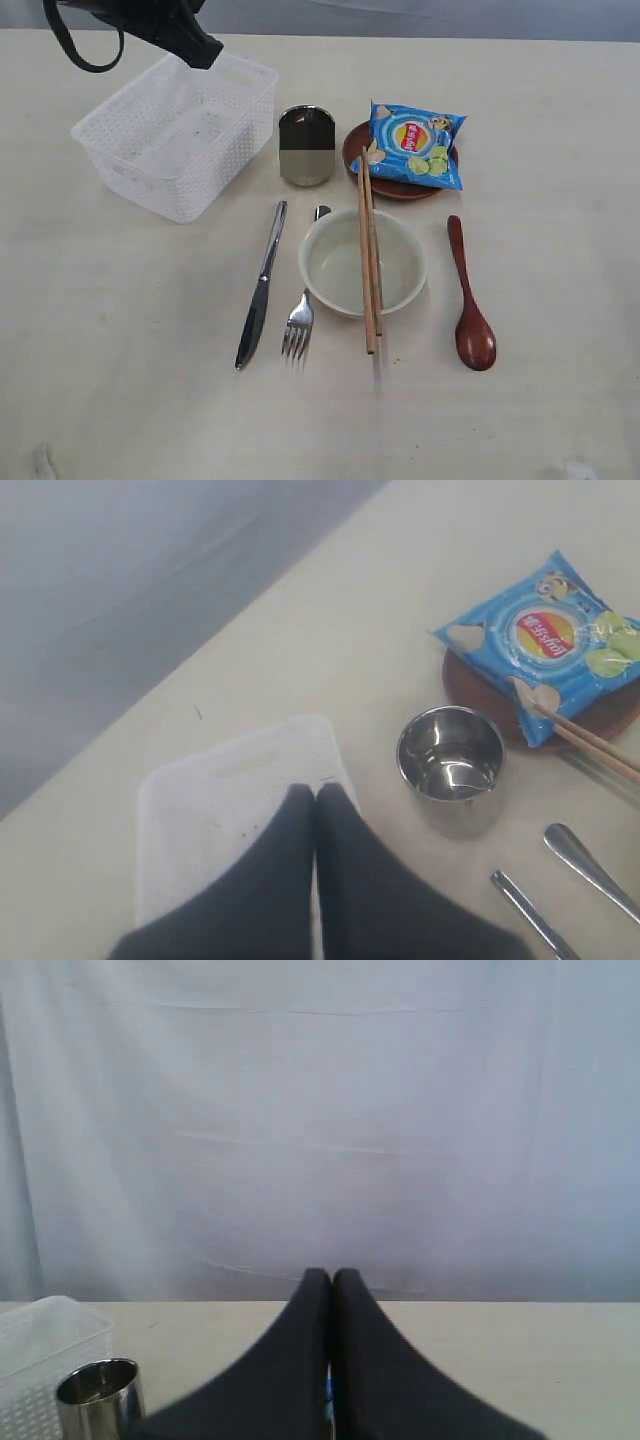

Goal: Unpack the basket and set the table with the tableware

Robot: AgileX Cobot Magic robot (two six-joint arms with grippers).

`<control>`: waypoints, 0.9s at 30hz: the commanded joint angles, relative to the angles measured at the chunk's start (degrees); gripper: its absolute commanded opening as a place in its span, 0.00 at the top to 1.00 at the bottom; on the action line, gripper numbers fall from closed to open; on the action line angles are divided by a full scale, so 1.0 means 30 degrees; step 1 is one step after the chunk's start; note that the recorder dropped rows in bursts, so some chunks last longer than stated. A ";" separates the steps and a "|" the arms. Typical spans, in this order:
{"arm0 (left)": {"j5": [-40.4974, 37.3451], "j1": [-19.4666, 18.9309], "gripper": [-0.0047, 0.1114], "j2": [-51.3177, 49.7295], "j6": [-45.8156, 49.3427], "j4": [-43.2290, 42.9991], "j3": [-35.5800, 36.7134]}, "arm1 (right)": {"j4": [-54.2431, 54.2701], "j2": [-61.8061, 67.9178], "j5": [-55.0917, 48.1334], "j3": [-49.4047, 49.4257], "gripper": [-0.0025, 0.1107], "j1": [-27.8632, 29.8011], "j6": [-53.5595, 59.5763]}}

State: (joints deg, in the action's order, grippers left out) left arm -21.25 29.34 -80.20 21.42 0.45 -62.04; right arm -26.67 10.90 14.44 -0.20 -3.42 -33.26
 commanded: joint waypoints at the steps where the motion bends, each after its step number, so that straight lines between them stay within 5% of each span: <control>1: 0.0150 -0.0048 0.96 0.0088 -0.0065 -0.0026 0.0110 | -0.0087 -0.0757 -0.1098 0.0066 0.98 0.0432 -0.0140; 9: 0.0174 -0.0048 0.96 0.0088 -0.0065 -0.0026 0.0110 | -0.0120 -0.3633 -0.6112 0.0066 0.98 0.0462 -0.0031; 23: 0.0227 -0.0048 0.96 0.0088 -0.0065 -0.0150 0.0110 | -0.0334 -0.3353 -0.8791 0.0066 0.98 0.0419 0.2348; 27: 0.0227 -0.0048 0.96 0.0088 -0.0065 -0.0150 0.0110 | 0.2144 -0.3633 -0.9114 0.0066 0.98 0.0419 0.4707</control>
State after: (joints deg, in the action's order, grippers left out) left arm -20.92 29.34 -80.20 21.42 0.45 -62.04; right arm -24.76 0.43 -12.04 -0.20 -2.49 -24.72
